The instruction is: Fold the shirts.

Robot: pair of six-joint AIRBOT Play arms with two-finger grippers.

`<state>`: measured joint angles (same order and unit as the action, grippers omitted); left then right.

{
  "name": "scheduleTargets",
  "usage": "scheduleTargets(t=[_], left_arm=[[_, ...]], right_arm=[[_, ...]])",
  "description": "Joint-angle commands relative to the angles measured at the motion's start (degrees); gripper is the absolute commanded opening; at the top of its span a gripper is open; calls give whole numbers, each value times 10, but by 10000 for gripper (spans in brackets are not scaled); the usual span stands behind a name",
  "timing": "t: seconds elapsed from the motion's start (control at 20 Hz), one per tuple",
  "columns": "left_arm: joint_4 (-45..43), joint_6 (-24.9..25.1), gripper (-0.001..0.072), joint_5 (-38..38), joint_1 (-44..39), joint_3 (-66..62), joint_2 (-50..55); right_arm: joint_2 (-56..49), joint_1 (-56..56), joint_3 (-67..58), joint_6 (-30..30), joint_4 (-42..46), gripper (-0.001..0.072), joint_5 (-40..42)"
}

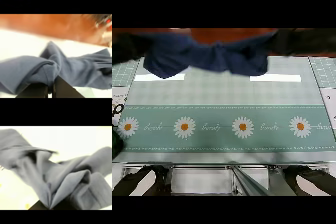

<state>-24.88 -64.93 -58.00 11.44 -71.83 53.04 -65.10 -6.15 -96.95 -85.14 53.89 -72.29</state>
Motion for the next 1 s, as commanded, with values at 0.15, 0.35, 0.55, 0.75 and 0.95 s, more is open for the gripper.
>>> scheduleTargets(t=[0.15,0.35,0.55,0.75,0.95], left_arm=[[-84,-64,22,5,4,-162,-135],[-143,-111,23,-117,4,-161,-189],[-142,-115,23,-258,3,-99,-199],[-142,-111,23,-281,3,80,-207],[-142,-63,23,-191,3,301,-182]], right_arm=[[125,86,-208,-21,183,24,-193],[214,85,-172,-43,223,24,-258],[278,85,-47,-59,206,24,-297],[319,85,177,-62,182,24,-257],[278,85,388,-35,116,24,-99]])
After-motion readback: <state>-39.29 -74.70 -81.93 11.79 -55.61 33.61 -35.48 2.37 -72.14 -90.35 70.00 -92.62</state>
